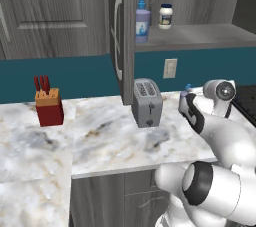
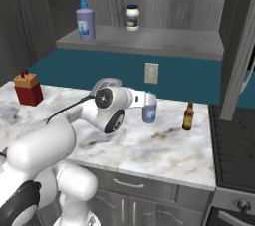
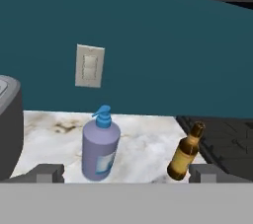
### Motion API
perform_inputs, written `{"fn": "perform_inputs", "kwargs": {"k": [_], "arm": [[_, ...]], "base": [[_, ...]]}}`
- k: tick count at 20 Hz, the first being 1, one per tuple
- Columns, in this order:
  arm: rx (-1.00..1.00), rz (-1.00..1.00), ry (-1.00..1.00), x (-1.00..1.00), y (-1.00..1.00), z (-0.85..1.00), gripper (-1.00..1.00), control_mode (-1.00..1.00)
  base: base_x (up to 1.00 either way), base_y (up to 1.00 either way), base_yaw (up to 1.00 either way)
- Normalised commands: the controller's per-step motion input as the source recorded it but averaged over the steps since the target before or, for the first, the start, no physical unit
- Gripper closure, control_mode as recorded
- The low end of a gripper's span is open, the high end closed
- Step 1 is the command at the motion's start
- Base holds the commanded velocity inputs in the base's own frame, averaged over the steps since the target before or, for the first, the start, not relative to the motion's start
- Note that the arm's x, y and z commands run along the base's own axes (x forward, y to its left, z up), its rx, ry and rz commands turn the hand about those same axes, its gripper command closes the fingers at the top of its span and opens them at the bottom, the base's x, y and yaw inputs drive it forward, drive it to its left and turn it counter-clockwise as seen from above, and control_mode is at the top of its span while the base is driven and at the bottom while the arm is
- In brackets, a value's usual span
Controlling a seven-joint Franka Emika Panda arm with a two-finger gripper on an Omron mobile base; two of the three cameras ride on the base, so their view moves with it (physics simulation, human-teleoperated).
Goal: Pick the soap dispenser and soap dispenser from the cabinet and place them on the counter.
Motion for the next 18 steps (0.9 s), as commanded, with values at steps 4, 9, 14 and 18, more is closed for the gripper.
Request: {"fn": "perform_inputs", "kwargs": {"k": [4, 9, 14, 18], "arm": [[0.00, 0.04, -0.03, -0.25, -0.10, 0.26, -1.00, -1.00], [-0.04, 0.03, -0.03, -0.21, 0.00, 0.38, -1.00, -1.00], [-0.03, 0.03, -0.03, -0.16, 0.01, 0.45, -1.00, -1.00], [0.00, 0.03, -0.05, -0.20, -0.05, 0.37, -1.00, -1.00]], "base": [[0.00, 0.00, 0.00], [0.00, 0.00, 0.00], [0.00, 0.00, 0.00], [0.00, 0.00, 0.00]]}}
